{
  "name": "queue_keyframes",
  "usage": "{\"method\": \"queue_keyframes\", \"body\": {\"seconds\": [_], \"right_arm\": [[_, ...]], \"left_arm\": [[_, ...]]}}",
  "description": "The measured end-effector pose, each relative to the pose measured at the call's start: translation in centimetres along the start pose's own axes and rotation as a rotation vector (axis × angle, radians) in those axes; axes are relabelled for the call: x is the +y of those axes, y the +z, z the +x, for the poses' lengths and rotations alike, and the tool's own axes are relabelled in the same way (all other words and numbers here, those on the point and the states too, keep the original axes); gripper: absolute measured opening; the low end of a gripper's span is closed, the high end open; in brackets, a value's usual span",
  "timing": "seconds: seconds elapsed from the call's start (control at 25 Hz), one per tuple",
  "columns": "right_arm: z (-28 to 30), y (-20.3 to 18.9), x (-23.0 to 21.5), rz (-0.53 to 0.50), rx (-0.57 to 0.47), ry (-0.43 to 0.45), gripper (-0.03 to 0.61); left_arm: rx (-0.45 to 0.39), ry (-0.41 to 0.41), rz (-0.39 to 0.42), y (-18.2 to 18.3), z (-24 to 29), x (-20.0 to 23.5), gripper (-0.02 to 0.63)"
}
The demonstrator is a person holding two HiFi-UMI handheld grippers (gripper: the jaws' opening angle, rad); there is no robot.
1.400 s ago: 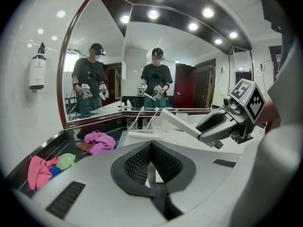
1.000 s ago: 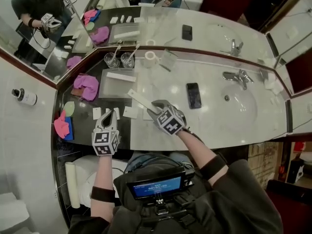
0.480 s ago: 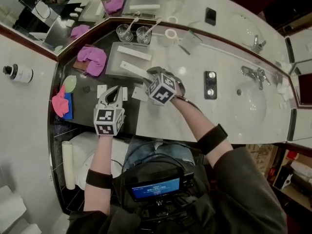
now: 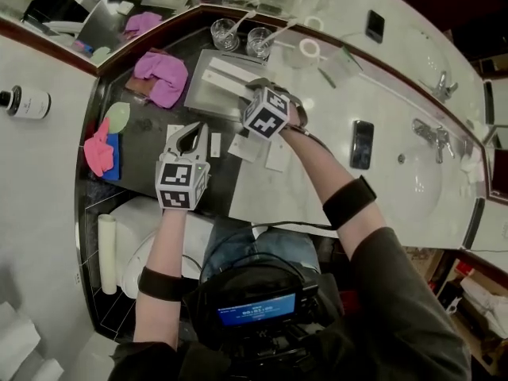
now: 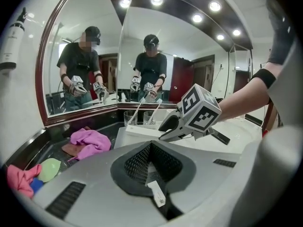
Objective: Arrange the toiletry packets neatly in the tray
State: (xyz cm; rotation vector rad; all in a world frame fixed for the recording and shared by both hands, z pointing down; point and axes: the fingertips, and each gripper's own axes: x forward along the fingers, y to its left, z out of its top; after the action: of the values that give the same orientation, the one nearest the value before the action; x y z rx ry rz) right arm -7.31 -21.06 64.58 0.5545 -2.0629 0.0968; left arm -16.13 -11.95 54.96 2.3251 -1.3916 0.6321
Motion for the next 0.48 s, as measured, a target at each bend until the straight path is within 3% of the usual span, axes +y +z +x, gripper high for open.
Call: {"method": "queue_keyframes", "body": {"seconds": [0.48], "right_arm": [[3.4, -0.7, -1.6, -0.073, 0.041, -0.036, 0.156]], "left_arm": [[0.019, 0.032, -0.039, -1.4, 0.7, 2.5, 0.002]]}}
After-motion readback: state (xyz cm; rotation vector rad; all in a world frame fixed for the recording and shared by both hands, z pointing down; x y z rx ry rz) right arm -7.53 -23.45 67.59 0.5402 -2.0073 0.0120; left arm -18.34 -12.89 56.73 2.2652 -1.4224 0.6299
